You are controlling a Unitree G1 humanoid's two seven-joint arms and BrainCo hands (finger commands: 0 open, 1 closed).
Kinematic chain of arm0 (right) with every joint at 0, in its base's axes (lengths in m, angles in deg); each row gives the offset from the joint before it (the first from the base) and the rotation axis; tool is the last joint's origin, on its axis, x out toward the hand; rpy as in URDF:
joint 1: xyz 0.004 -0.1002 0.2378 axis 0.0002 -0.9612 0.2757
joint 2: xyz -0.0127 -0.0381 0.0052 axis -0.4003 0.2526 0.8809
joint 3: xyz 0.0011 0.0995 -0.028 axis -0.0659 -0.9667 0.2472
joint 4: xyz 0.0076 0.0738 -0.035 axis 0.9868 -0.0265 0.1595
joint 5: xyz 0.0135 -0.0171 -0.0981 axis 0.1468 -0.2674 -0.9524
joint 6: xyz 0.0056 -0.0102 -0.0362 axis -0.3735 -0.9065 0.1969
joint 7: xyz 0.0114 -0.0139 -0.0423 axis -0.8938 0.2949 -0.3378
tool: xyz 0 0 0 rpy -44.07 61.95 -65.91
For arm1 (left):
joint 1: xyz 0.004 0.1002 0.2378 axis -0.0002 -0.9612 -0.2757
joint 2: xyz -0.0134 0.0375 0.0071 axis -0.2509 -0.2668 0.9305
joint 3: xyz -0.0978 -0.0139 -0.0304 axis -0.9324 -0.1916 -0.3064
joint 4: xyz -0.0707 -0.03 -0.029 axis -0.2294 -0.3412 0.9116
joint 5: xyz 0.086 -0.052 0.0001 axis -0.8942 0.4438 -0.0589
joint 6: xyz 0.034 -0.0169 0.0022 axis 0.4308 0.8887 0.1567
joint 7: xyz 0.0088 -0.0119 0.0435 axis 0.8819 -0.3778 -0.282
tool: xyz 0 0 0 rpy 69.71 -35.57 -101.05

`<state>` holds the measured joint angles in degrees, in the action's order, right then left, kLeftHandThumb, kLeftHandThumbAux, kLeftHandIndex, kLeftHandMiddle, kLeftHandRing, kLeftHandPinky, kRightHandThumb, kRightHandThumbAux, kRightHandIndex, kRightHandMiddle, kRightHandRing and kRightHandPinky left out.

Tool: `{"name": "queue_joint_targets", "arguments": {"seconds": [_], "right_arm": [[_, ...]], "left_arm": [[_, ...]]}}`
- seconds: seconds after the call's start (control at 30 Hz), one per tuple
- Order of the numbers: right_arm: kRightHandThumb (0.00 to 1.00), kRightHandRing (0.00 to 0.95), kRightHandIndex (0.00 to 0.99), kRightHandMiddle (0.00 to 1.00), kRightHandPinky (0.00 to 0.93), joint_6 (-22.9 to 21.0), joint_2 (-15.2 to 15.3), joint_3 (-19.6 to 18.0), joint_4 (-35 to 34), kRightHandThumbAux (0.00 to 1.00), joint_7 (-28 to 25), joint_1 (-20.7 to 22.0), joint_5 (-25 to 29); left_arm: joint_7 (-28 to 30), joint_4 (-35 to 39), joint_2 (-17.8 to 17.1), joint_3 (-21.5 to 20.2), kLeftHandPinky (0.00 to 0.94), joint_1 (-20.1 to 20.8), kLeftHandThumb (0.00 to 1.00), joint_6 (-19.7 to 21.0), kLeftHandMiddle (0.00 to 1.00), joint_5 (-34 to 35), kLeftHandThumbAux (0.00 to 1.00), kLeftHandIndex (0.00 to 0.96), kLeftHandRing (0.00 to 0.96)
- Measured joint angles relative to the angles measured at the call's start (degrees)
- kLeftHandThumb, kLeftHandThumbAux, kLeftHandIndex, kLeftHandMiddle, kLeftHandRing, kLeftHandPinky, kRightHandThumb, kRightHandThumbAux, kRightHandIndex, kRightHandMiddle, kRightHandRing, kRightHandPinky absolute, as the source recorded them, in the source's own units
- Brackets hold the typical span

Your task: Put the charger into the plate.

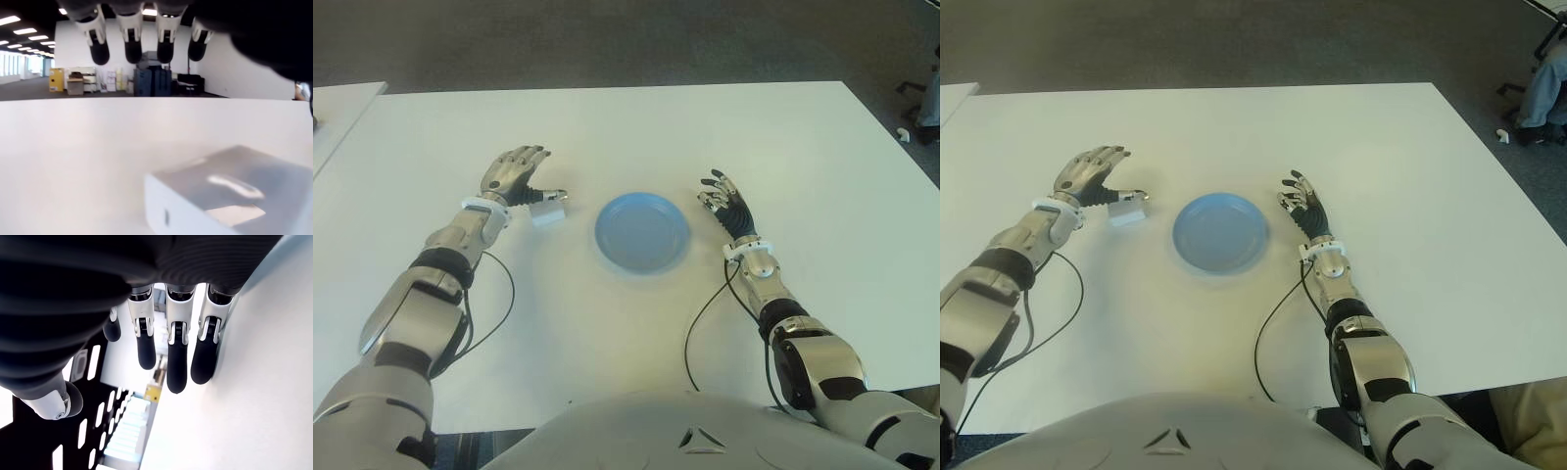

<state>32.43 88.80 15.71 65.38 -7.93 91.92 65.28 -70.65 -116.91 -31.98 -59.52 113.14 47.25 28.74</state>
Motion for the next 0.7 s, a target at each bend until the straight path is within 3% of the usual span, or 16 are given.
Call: {"name": "queue_joint_targets", "arguments": {"seconds": [0.23, 0.7], "right_arm": [[0.115, 0.331, 0.000, 0.223, 0.360, 0.0, 0.0, 0.1, 0.9, 0.531, -0.1, -0.1, 0.1], [0.108, 0.337, 0.000, 0.227, 0.382, 0.0, 0.2, -0.5, 1.0, 0.525, -0.1, -0.1, 0.1]], "left_arm": [[-3.5, -8.7, 2.0, 0.7, 0.000, 1.9, 0.284, 0.2, 0.000, 0.1, 0.130, 0.000, 0.000], [-6.8, -10.2, 2.3, 3.8, 0.000, 1.6, 0.286, 1.0, 0.000, 0.0, 0.114, 0.000, 0.000]]}}
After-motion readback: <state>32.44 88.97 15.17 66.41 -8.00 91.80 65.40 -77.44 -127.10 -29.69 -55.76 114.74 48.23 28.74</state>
